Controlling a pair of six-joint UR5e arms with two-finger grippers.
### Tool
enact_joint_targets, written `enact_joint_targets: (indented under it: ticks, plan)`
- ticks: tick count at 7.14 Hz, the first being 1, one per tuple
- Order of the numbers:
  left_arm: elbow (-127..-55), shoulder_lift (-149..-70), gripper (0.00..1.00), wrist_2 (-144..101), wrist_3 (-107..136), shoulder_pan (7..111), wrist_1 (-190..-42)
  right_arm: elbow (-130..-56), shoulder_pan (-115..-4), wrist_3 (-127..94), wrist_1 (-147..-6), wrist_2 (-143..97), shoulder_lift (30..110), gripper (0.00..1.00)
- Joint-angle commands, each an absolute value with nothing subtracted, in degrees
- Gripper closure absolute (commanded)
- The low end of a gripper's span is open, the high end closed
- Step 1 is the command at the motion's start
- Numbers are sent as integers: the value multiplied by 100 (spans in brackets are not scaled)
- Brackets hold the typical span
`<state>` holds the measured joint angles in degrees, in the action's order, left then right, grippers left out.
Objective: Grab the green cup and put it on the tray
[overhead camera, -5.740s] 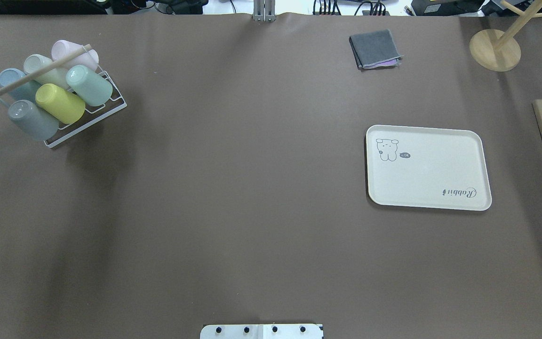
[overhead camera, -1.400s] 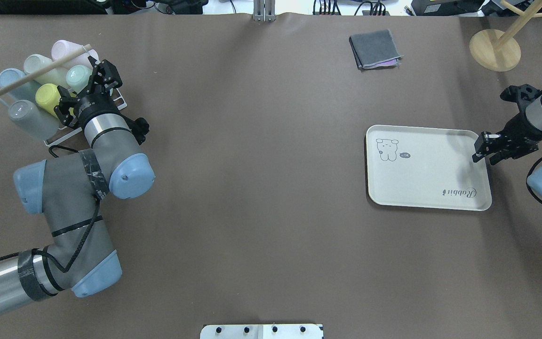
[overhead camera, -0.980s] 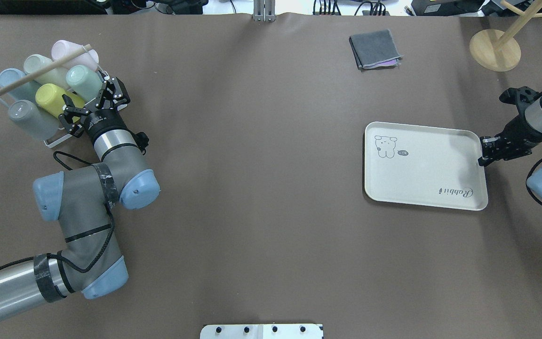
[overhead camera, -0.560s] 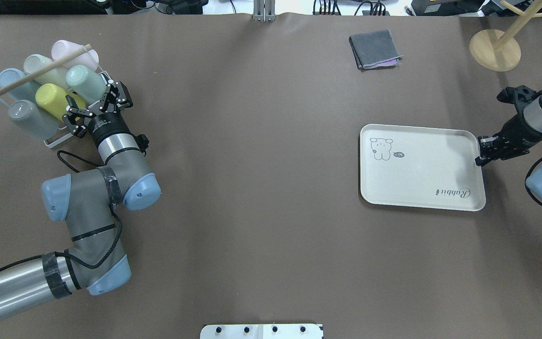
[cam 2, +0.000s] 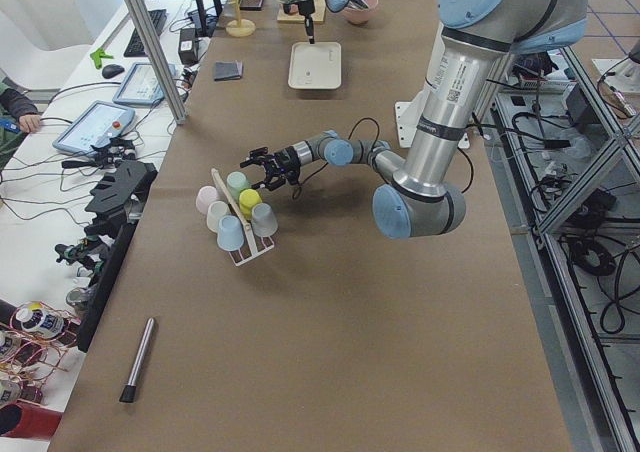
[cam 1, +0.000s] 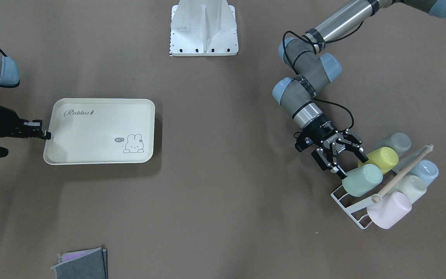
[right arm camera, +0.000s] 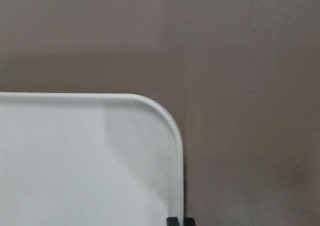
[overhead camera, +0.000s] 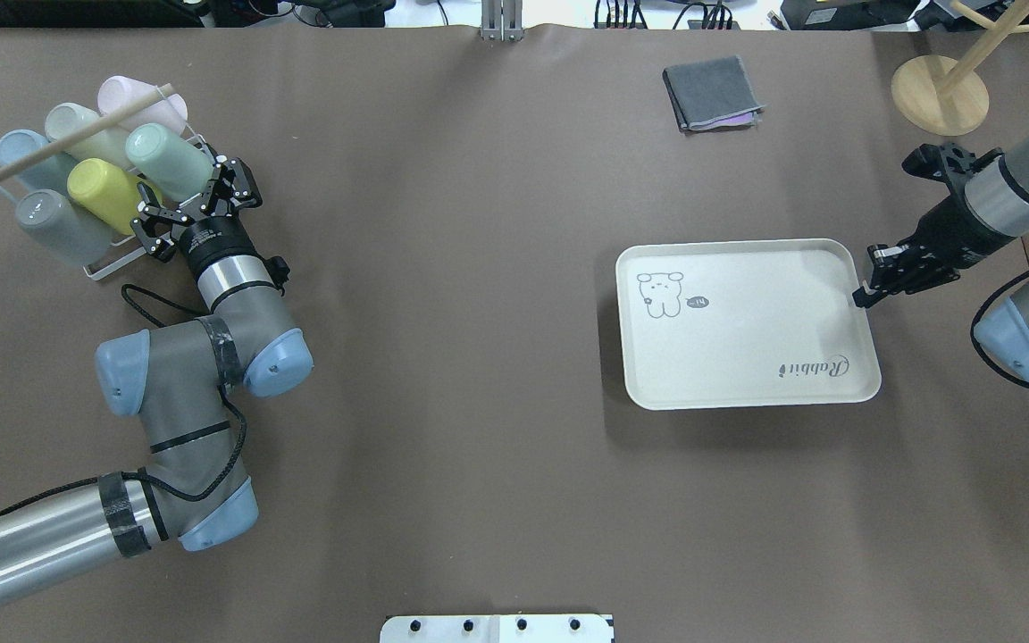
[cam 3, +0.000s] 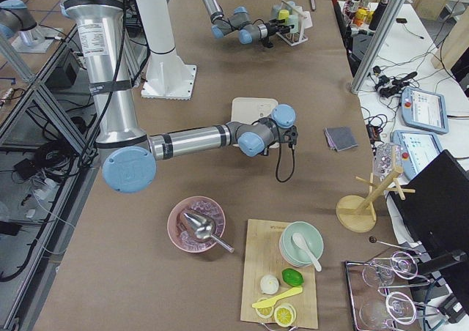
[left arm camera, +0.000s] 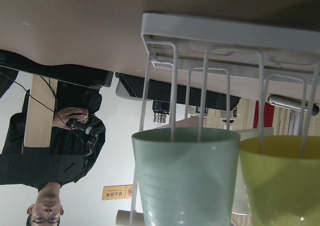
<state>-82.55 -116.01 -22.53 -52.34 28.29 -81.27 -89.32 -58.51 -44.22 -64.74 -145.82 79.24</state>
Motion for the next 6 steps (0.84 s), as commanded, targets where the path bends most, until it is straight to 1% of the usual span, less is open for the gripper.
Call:
enact_joint_targets:
  ticks: [1,2,4,6]
  plan:
    - [-8000,-11645,1,-2250,-5265,2865,-8383,-8912,-5251,-5136,-6486,-14442,7219,100]
    - [-7963,-11646,1,-2250,-5430,2891,-8524,-8843,-4847,-5707,-6530,-14066,6729,100]
    - [-7901,-11654,1,-2250,-5546,2927,-8666,-8378,-4501,-5985,-6600,-13791,6129,100]
    - [-7875,-11663,2,-2250,-5555,2953,-8701,-8244,-4176,-6459,-6592,-13370,5863,100]
